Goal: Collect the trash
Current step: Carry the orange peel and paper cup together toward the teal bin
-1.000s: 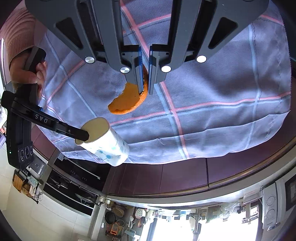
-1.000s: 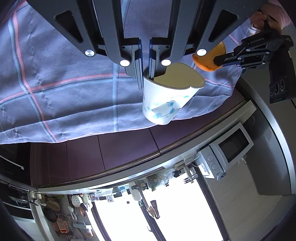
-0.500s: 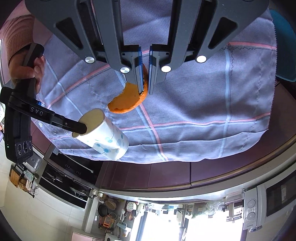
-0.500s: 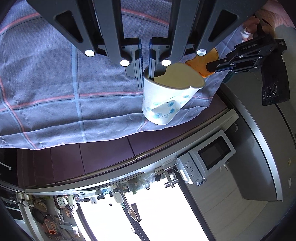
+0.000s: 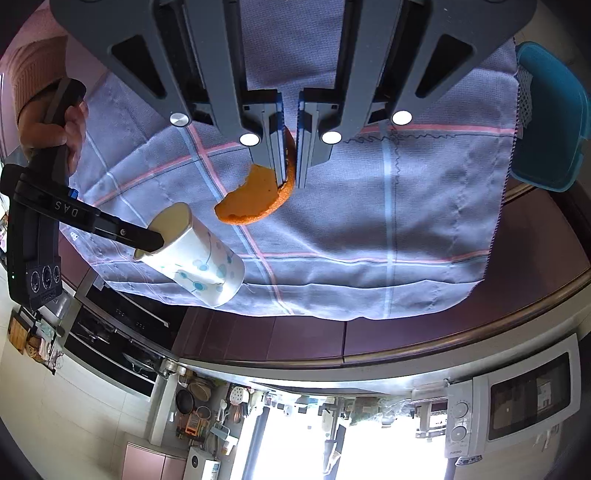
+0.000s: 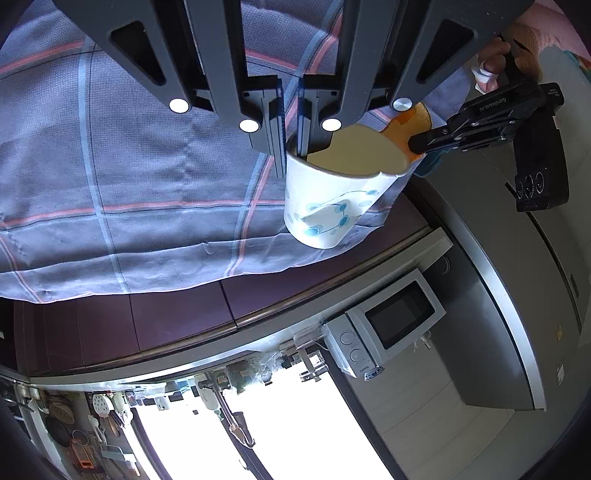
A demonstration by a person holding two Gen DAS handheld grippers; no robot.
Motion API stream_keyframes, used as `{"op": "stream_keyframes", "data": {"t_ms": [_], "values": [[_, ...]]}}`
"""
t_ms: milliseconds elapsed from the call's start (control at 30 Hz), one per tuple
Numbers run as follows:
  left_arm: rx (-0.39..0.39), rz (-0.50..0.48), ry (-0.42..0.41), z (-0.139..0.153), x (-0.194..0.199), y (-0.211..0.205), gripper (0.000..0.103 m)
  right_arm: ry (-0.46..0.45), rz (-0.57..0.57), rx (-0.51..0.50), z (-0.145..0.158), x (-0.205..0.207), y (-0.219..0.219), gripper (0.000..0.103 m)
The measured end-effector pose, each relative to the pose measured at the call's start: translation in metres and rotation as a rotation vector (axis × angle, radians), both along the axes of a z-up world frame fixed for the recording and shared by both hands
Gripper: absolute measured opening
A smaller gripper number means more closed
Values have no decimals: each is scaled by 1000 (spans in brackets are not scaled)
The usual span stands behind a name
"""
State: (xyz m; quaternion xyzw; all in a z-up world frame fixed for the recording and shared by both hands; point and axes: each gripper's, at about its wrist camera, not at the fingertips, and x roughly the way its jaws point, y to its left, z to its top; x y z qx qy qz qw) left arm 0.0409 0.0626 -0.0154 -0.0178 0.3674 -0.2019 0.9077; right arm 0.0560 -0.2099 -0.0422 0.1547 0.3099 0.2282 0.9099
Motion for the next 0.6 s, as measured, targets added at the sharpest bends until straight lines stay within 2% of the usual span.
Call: {"op": "stream_keyframes", "data": {"t_ms": [600], "values": [[32,106,-33,8,-30,58,5,-10,108,5,7,-8,50,4]]}}
